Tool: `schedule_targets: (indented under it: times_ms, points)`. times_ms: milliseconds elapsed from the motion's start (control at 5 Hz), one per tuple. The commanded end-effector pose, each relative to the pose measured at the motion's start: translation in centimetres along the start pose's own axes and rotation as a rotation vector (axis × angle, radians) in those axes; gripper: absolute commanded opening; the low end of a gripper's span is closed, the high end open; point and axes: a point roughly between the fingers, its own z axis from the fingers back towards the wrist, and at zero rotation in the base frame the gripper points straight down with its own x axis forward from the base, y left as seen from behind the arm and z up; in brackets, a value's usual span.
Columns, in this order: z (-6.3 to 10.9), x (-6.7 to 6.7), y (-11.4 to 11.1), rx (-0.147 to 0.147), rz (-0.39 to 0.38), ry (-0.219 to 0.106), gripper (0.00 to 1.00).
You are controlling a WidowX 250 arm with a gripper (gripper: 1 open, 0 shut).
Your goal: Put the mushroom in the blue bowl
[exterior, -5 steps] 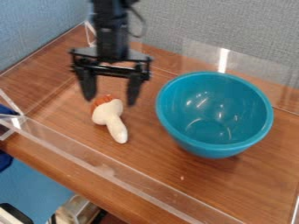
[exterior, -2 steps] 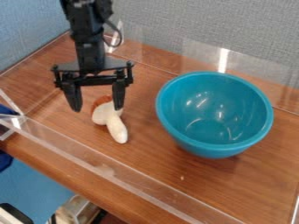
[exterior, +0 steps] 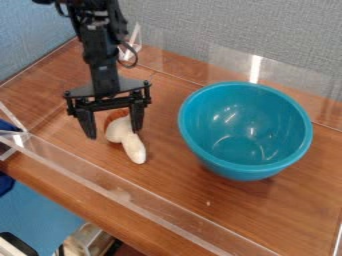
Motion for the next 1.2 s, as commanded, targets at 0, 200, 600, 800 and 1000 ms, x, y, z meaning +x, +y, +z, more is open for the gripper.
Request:
schedule_targets:
  times_ms: [0, 200, 600, 800, 1000]
  points:
    - [-0.1, 0.9, -0.1, -0.016, 0.041, -0.033, 1.0]
    - [-0.8, 1.2, -0.4, -0.011, 0.062, -0.036, 1.0]
    - [-1.7, 1.5, -0.5, 0.008, 0.081, -0.045, 1.0]
    - [-1.9, 1.5, -0.5, 0.015, 0.088, -0.052, 1.0]
    - [-2.1, 1.5, -0.4, 0.022, 0.096, -0.058, 1.0]
